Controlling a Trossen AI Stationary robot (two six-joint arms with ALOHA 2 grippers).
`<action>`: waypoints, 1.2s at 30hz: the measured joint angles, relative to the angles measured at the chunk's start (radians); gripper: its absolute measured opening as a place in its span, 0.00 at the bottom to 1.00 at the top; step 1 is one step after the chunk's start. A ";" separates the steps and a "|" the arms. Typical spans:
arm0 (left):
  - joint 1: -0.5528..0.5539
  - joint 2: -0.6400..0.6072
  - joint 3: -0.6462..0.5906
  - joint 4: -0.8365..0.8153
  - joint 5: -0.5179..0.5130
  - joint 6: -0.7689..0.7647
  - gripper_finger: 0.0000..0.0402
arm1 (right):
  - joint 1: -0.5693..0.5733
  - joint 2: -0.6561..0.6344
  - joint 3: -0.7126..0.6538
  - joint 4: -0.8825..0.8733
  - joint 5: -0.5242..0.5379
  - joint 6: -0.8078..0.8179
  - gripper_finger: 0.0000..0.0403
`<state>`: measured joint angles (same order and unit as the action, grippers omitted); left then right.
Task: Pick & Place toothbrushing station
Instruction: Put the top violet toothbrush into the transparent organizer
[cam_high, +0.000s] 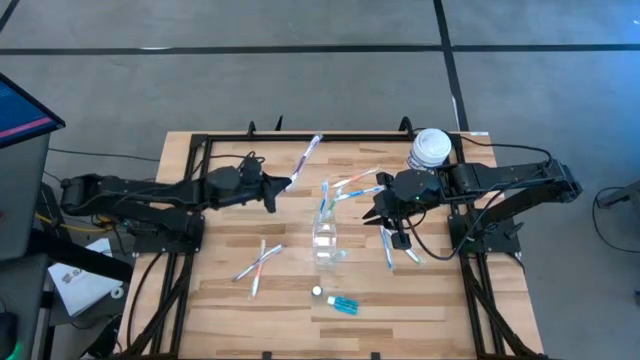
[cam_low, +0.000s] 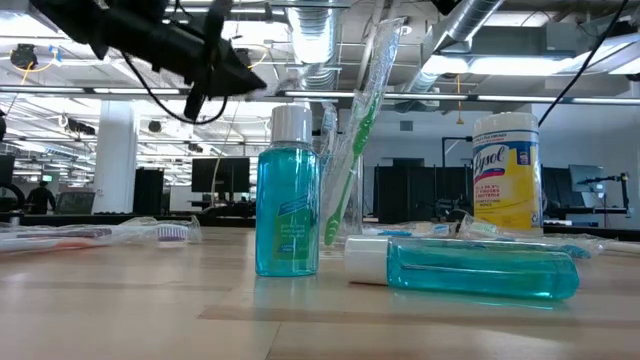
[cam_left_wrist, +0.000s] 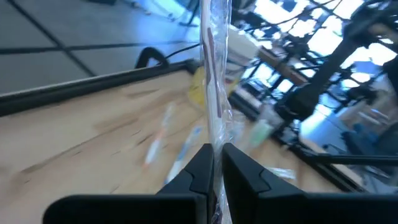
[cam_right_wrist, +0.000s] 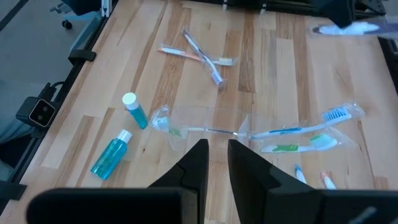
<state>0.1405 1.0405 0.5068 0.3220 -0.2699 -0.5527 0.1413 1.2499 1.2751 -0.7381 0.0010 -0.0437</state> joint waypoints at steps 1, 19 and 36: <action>-0.009 -0.010 0.000 0.009 0.000 0.005 0.04 | 0.000 0.000 0.000 0.008 0.000 0.000 0.13; -0.187 -0.032 0.000 0.210 0.018 0.239 0.04 | 0.000 0.012 0.002 0.215 0.000 -0.017 0.13; -0.325 -0.032 0.001 0.292 0.026 0.402 0.04 | -0.049 0.094 0.001 0.365 0.000 -0.019 0.13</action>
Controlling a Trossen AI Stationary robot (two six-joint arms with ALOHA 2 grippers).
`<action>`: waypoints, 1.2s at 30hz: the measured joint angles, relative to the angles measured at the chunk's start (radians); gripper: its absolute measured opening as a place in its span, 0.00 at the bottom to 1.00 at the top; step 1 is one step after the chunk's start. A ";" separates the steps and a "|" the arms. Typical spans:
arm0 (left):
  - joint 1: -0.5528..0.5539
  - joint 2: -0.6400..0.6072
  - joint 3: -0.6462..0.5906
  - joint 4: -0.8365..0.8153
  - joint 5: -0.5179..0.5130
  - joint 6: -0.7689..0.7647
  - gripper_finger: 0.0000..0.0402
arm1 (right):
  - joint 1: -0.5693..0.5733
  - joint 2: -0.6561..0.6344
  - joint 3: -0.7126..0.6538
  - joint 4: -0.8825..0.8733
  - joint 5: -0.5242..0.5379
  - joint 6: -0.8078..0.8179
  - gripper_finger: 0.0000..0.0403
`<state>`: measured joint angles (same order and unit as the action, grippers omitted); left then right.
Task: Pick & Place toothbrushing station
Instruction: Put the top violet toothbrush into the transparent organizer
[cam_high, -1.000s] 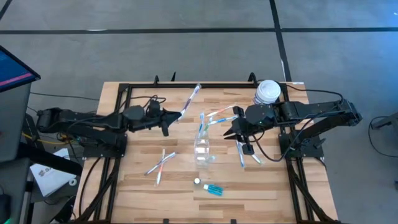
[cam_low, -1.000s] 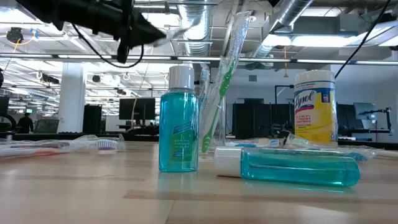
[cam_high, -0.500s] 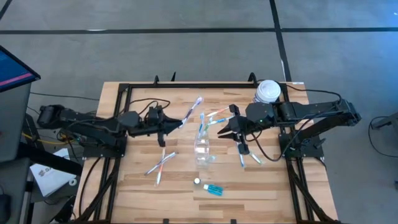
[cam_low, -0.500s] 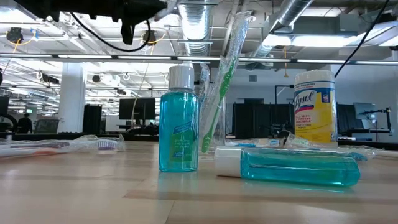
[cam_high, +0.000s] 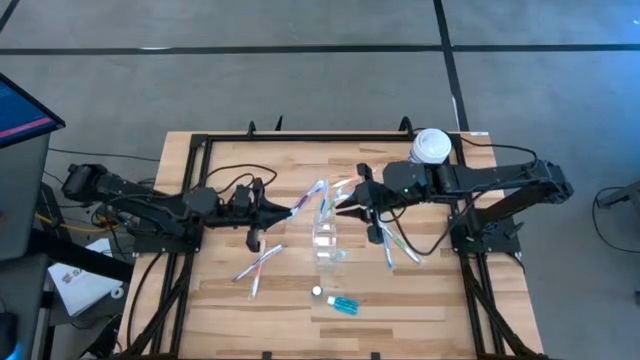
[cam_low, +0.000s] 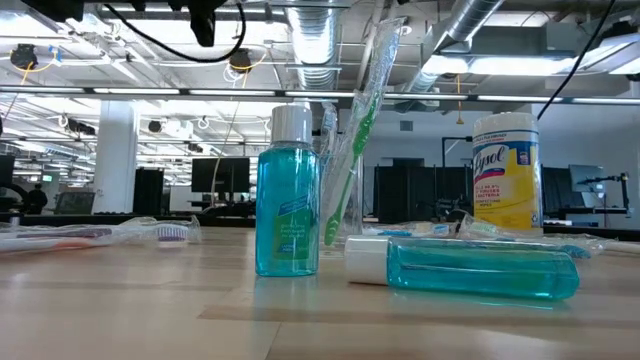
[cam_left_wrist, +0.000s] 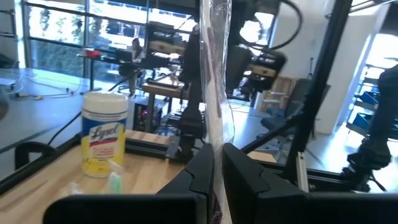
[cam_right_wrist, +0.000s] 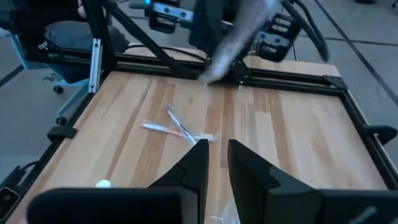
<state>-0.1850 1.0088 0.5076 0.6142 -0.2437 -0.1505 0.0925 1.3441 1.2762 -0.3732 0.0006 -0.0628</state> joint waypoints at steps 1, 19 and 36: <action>-0.003 0.000 0.000 0.003 0.004 0.001 0.04 | -0.005 0.000 0.000 0.005 0.000 0.000 0.13; -0.019 0.000 0.000 0.007 0.007 0.023 0.04 | -0.040 0.000 0.000 0.214 -0.011 -0.024 0.13; -0.016 0.075 0.000 0.069 0.006 0.038 0.05 | -0.033 0.015 -0.001 0.257 -0.083 -0.049 0.29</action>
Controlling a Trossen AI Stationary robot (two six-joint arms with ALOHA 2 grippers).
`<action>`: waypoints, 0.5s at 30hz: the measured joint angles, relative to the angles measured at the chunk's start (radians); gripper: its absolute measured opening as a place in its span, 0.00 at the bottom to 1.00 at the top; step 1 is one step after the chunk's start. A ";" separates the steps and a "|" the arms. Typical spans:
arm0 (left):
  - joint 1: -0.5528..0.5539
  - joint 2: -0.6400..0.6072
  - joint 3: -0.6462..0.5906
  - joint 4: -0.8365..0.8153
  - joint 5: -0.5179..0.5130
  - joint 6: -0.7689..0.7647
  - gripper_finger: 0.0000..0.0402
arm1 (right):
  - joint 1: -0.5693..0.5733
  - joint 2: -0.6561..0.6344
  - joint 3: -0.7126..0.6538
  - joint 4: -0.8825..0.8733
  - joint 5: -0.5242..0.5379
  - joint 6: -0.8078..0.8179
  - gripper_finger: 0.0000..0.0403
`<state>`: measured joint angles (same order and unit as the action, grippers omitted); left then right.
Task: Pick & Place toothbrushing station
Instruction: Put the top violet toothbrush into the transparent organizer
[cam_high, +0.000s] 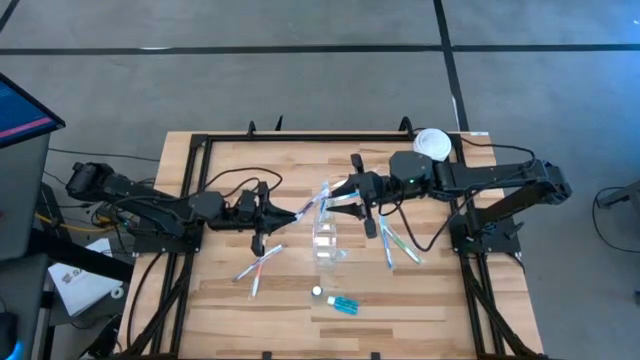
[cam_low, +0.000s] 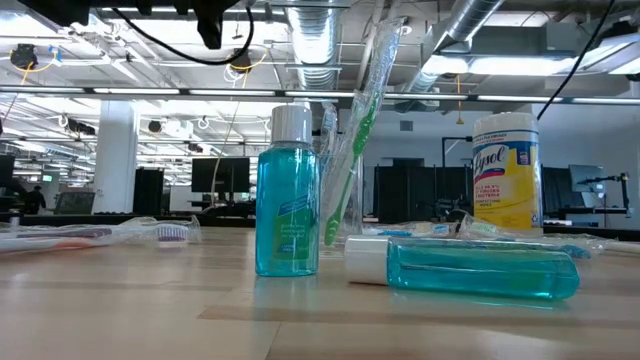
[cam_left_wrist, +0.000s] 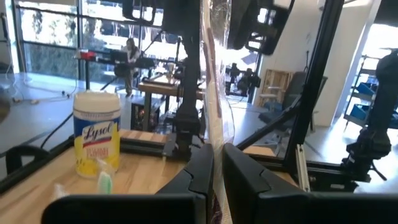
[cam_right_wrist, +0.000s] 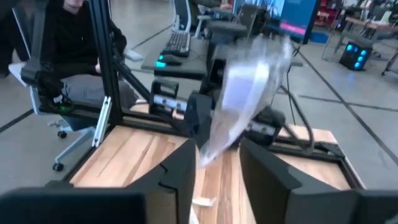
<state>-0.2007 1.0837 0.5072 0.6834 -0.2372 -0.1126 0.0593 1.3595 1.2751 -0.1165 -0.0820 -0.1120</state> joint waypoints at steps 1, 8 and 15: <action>0.000 0.000 0.000 0.007 0.000 0.005 0.05 | 0.000 0.004 -0.001 -0.004 0.000 0.000 0.31; 0.000 0.009 0.000 0.028 0.000 0.007 0.05 | -0.008 0.004 -0.001 0.006 0.000 0.000 0.41; 0.000 0.059 0.000 0.106 0.000 0.031 0.05 | -0.005 0.005 0.000 0.070 0.000 0.000 0.45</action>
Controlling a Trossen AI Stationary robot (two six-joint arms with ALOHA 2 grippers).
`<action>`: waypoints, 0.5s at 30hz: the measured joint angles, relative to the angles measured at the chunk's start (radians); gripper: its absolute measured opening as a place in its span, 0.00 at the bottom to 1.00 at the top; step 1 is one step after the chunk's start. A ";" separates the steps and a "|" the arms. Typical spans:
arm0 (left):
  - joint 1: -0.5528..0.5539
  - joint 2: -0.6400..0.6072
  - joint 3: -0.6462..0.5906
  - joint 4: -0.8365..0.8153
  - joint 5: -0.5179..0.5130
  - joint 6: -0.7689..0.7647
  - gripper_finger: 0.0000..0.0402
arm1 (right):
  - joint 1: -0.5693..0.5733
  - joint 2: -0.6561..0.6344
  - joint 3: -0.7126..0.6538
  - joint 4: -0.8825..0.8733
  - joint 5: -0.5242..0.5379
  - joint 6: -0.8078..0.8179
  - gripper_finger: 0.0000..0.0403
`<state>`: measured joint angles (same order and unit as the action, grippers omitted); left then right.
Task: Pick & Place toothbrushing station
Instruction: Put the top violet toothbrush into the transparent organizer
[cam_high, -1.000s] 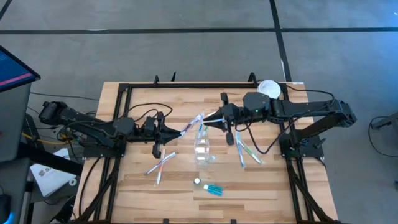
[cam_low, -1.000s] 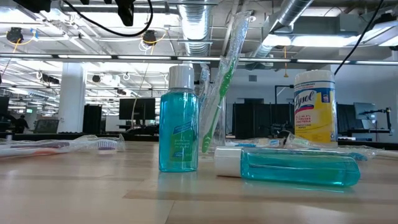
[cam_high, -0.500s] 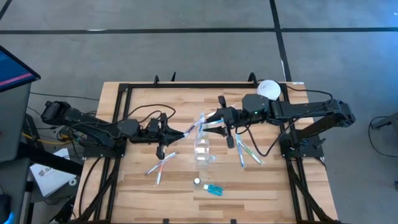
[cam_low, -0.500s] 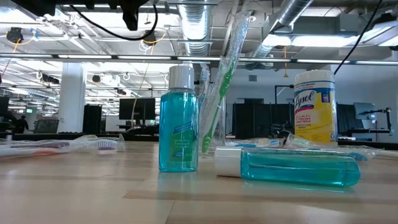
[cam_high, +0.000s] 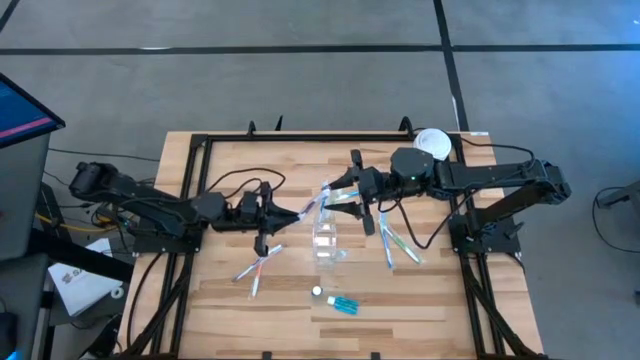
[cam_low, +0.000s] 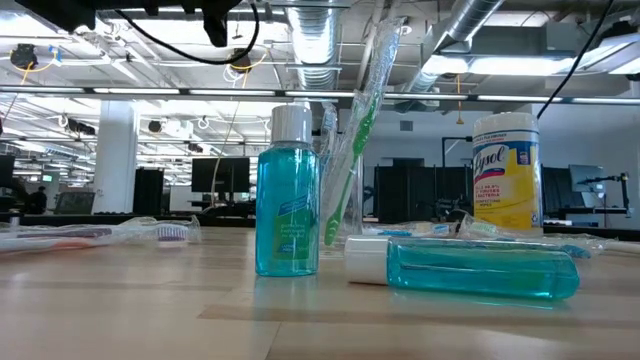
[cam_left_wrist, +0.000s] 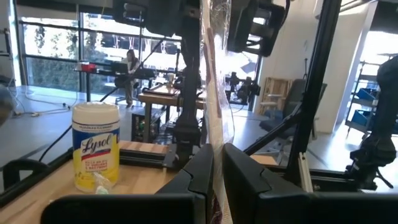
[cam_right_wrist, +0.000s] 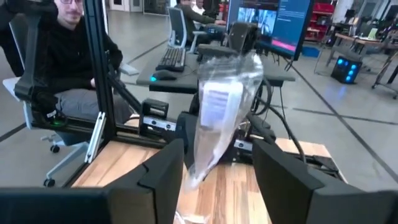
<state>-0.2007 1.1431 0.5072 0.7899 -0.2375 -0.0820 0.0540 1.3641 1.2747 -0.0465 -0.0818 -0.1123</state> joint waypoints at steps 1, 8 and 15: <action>0.000 0.007 0.000 0.013 0.000 0.006 0.05 | 0.000 0.006 0.000 0.001 0.000 0.000 0.45; 0.000 0.041 0.000 0.066 0.002 0.025 0.05 | -0.003 0.049 0.001 0.046 0.000 0.000 0.44; 0.004 0.069 0.000 0.096 0.008 0.026 0.05 | -0.004 0.082 0.000 0.074 0.000 0.000 0.41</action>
<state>-0.1963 1.2117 0.5076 0.8863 -0.2295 -0.0559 0.0502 1.4459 1.2752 0.0274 -0.0822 -0.1126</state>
